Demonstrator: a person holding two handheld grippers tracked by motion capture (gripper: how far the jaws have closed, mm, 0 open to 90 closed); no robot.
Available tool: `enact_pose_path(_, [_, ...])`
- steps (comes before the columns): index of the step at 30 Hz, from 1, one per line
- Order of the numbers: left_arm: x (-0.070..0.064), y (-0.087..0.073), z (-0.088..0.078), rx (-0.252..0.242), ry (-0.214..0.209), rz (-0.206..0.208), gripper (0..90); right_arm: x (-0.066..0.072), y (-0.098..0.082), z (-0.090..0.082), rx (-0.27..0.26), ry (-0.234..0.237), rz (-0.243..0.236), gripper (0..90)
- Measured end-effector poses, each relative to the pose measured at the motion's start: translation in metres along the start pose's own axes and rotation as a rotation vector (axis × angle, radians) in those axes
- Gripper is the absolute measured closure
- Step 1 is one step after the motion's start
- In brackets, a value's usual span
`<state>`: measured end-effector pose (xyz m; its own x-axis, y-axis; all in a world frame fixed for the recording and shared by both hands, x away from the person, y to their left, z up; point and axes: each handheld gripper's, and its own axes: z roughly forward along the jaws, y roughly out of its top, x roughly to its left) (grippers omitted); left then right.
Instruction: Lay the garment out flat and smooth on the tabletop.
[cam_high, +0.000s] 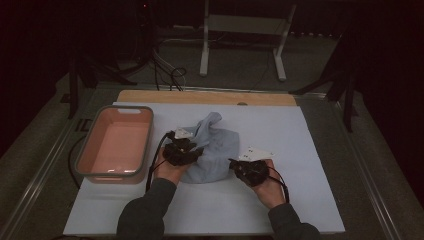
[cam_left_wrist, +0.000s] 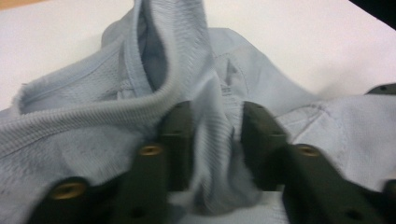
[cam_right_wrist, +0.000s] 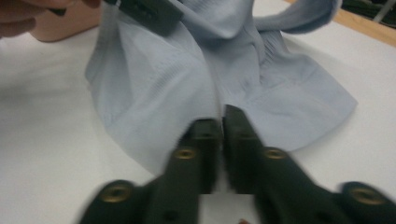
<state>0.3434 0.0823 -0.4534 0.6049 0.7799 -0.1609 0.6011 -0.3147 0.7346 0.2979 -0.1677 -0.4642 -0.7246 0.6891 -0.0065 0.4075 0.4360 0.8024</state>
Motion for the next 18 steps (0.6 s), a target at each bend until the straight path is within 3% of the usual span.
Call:
enact_pose_path(3, [-0.003,0.0,-0.007,-0.029,-0.001,0.0,45.9,0.001,0.003,-0.002,-0.007,0.014,0.006,88.4])
enact_pose_path(9, [-0.017,-0.003,-0.023,-0.077,0.007,0.045,30.3,0.0,0.009,-0.005,-0.024,0.04,0.026,88.4])
enact_pose_path(13, [-0.028,-0.011,-0.029,-0.076,-0.004,0.083,27.7,0.001,0.014,-0.004,-0.033,0.041,0.028,88.4])
enact_pose_path(18, [-0.036,-0.017,-0.03,-0.076,-0.016,0.101,27.0,0.004,0.02,-0.004,-0.042,0.032,0.026,88.4])
